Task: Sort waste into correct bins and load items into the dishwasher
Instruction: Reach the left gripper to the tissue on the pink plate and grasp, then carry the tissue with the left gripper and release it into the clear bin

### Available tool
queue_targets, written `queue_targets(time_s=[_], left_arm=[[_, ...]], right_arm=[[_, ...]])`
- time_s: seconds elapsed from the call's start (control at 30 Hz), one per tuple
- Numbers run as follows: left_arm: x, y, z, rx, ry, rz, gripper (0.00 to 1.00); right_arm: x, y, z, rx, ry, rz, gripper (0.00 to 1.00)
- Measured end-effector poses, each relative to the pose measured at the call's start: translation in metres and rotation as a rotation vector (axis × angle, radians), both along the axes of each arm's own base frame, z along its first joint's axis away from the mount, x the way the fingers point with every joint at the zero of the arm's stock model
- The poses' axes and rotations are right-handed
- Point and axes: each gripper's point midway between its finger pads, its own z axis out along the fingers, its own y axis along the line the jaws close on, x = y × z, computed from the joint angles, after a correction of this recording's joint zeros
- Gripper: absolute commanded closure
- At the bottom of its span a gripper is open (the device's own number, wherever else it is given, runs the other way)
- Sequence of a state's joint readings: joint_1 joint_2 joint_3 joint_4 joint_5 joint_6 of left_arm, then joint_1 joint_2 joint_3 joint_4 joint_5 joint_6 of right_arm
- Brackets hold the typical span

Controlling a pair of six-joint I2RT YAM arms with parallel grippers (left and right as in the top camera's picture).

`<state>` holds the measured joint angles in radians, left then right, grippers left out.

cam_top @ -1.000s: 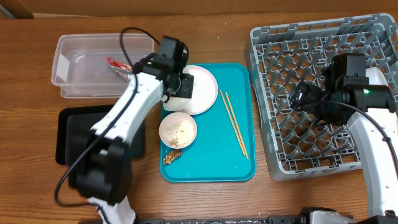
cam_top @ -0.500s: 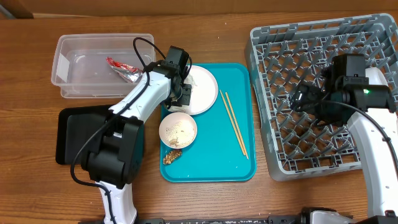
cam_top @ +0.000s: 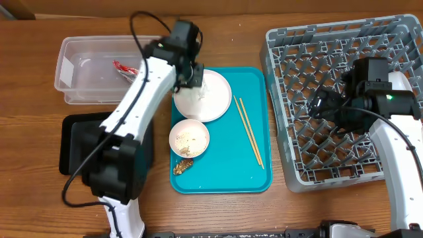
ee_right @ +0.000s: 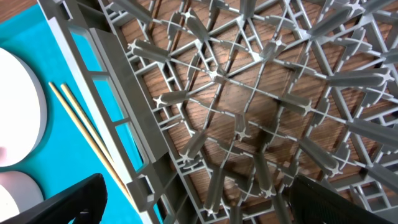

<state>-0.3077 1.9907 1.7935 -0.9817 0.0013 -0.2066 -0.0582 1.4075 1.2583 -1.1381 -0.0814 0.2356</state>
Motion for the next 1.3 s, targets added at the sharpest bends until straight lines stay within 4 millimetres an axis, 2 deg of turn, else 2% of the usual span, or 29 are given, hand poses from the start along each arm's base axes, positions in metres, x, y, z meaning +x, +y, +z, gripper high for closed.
queue_targets(time_s=[0.13,0.27,0.33,0.4,0.43,0.53,0.6,0.7,0.8,1.1,1.2,1.3], left_arm=[[0.018,0.032,0.039,0.002,-0.106,0.077,0.96],[0.029,0.079,0.048,0.048,-0.144,0.181,0.95],[0.031,0.1,0.048,0.067,-0.145,0.224,0.74],[0.033,0.12,0.048,0.079,-0.146,0.266,0.46],[0.033,0.129,0.048,0.081,-0.145,0.288,0.38],[0.033,0.149,0.048,0.076,-0.141,0.333,0.33],[0.032,0.152,0.047,0.053,-0.134,0.335,0.32],[0.032,0.138,0.046,-0.007,-0.121,0.302,0.3],[0.031,0.112,0.047,-0.07,-0.112,0.241,0.3],[0.029,0.002,0.055,-0.142,-0.166,0.011,0.19],[0.026,-0.025,0.044,-0.13,-0.156,-0.04,0.19],[0.026,-0.04,0.017,-0.096,-0.113,-0.061,0.19]], right_arm=[[0.0,0.0,0.0,0.0,0.0,0.0,0.04],[0.0,0.0,0.0,0.0,0.0,-0.001,0.04],[0.0,0.0,0.0,0.0,0.0,0.0,0.04],[0.0,0.0,0.0,0.0,0.0,-0.001,0.04],[0.0,0.0,0.0,0.0,0.0,0.0,0.04],[0.0,0.0,0.0,0.0,0.0,-0.001,0.04],[0.0,0.0,0.0,0.0,0.0,0.0,0.04],[0.0,0.0,0.0,0.001,0.0,0.0,0.04],[0.0,0.0,0.0,0.0,0.0,-0.001,0.04],[0.0,0.0,0.0,0.0,0.0,0.0,0.04],[0.0,0.0,0.0,0.0,0.0,0.0,0.04],[0.0,0.0,0.0,0.0,0.0,0.0,0.04]])
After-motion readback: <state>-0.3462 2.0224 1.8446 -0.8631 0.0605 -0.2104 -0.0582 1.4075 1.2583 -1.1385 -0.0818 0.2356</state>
